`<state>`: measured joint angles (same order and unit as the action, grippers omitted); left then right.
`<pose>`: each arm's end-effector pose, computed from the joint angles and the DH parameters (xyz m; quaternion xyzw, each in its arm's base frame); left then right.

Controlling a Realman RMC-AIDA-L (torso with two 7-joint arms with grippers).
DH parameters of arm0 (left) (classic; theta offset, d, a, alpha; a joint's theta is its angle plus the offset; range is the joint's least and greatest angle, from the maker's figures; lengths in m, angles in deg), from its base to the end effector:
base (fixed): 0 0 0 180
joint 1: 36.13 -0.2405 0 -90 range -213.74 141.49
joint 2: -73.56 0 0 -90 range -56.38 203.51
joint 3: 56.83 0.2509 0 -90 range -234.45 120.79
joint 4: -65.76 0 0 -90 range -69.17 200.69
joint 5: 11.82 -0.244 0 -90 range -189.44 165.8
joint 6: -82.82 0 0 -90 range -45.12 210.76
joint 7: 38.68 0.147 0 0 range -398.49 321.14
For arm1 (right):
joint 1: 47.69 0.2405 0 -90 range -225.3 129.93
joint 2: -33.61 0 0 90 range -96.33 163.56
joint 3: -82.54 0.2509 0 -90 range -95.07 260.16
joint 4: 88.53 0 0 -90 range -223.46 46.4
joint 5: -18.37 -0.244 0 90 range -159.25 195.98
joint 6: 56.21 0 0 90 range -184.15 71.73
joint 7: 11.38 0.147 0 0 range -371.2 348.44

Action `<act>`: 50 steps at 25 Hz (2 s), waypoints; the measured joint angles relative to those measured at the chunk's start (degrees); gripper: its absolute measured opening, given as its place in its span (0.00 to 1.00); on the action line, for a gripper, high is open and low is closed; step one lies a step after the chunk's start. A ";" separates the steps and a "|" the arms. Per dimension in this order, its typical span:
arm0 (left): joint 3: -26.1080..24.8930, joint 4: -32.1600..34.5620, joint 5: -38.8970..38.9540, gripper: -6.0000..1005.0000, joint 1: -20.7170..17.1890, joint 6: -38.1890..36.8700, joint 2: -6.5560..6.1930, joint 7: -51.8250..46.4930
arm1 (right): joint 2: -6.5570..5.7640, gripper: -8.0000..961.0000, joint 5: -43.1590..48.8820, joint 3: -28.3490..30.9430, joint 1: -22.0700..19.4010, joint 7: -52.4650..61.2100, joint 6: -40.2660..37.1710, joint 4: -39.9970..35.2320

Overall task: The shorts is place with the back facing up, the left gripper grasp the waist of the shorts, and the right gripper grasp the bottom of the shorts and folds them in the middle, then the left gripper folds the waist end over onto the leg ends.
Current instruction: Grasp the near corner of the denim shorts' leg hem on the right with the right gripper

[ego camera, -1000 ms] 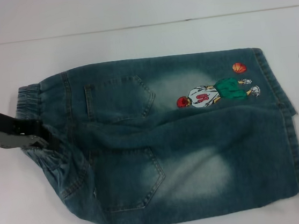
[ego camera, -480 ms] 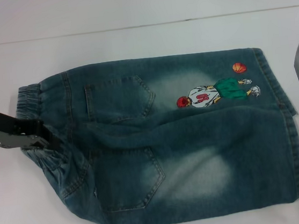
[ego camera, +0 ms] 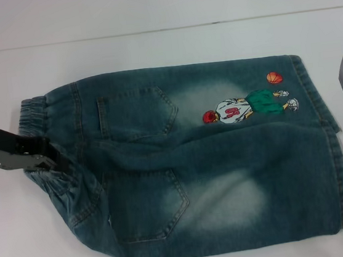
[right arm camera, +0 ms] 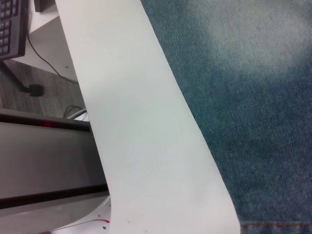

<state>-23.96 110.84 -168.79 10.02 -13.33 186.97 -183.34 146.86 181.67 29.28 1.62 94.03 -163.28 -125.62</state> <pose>-0.2687 0.4012 0.0618 -0.7807 -0.6159 0.0424 0.0971 0.2620 0.3587 0.0240 0.9182 -0.2648 0.2658 0.1269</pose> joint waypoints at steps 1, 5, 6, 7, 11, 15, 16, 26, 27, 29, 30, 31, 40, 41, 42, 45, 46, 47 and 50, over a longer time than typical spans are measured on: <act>0.00 -0.02 0.00 0.04 0.00 0.00 0.00 0.00 | -0.01 0.82 0.00 0.00 0.01 0.00 -0.03 0.00; 0.00 -0.08 0.00 0.04 0.00 0.01 0.01 0.00 | -0.19 0.82 0.06 -0.08 0.05 0.11 -0.08 0.00; 0.00 -0.08 0.00 0.04 0.00 0.01 -0.01 0.00 | -0.27 0.82 0.07 -0.08 0.05 0.14 -0.09 0.00; 0.00 -0.09 0.00 0.04 0.00 0.01 -0.04 0.00 | -0.34 0.82 0.08 -0.08 0.03 0.17 -0.12 0.00; 0.00 -0.14 0.00 0.04 0.00 0.23 -0.05 0.00 | -0.38 0.82 0.09 -0.10 -0.01 0.20 -0.16 0.00; 0.00 -0.95 0.00 0.04 0.20 0.48 -0.17 0.00 | -0.25 0.82 0.09 -0.19 0.00 0.20 -0.50 0.00; 0.00 -1.13 0.00 0.04 0.22 0.51 -0.21 0.00 | -0.25 0.82 0.09 -0.19 0.00 0.19 -0.50 0.00; 0.00 -1.31 0.00 0.04 0.26 0.64 -0.21 0.00 | 0.28 0.81 0.01 -0.02 -0.17 0.11 1.73 0.00; 0.00 -1.32 0.00 0.04 0.23 0.64 -0.18 0.02 | 0.29 0.81 0.00 0.06 -0.17 0.16 1.94 0.00; 0.00 -1.32 0.00 0.04 0.17 0.64 -0.11 0.06 | 0.34 0.81 0.00 0.13 -0.20 0.26 2.38 0.00; 0.00 -1.32 0.00 0.04 0.12 0.64 -0.08 0.07 | 0.40 0.81 0.02 0.14 -0.22 0.28 2.64 0.00; 0.00 -1.32 0.00 0.04 0.07 0.64 -0.05 0.09 | 0.46 0.81 0.03 0.14 -0.25 0.28 2.84 0.00; -0.30 -1.32 0.00 0.04 -0.08 0.59 0.10 0.47 | 1.58 0.81 -0.02 0.18 -0.22 0.32 3.08 0.00; -0.32 -1.32 0.00 0.04 -0.08 0.59 0.13 0.49 | 1.62 0.81 -0.01 0.16 -0.22 0.32 3.08 0.00; -0.33 -1.32 0.00 0.04 -0.09 0.59 0.15 0.50 | 1.64 0.81 -0.01 0.16 -0.23 0.32 3.09 0.00; -0.35 -1.32 0.02 0.04 -0.09 0.59 0.15 0.52 | 1.64 0.81 -0.02 0.23 -0.27 0.32 3.10 0.00; -0.35 -1.32 0.03 0.04 -0.09 0.59 0.15 0.54 | 1.64 0.81 -0.07 0.27 -0.27 0.32 3.13 0.00; -0.35 -1.32 0.05 0.04 -0.09 0.60 0.15 0.56 | 1.67 0.81 -0.16 0.31 -0.27 0.32 3.19 0.00; -0.35 -1.32 0.09 0.04 -0.09 0.61 0.15 0.61 | 1.88 0.80 -0.29 0.31 -0.27 0.24 3.52 0.00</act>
<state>-24.32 109.53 -168.70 9.92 -12.72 187.12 -182.73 148.74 181.38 29.58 1.35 94.27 -159.76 -125.62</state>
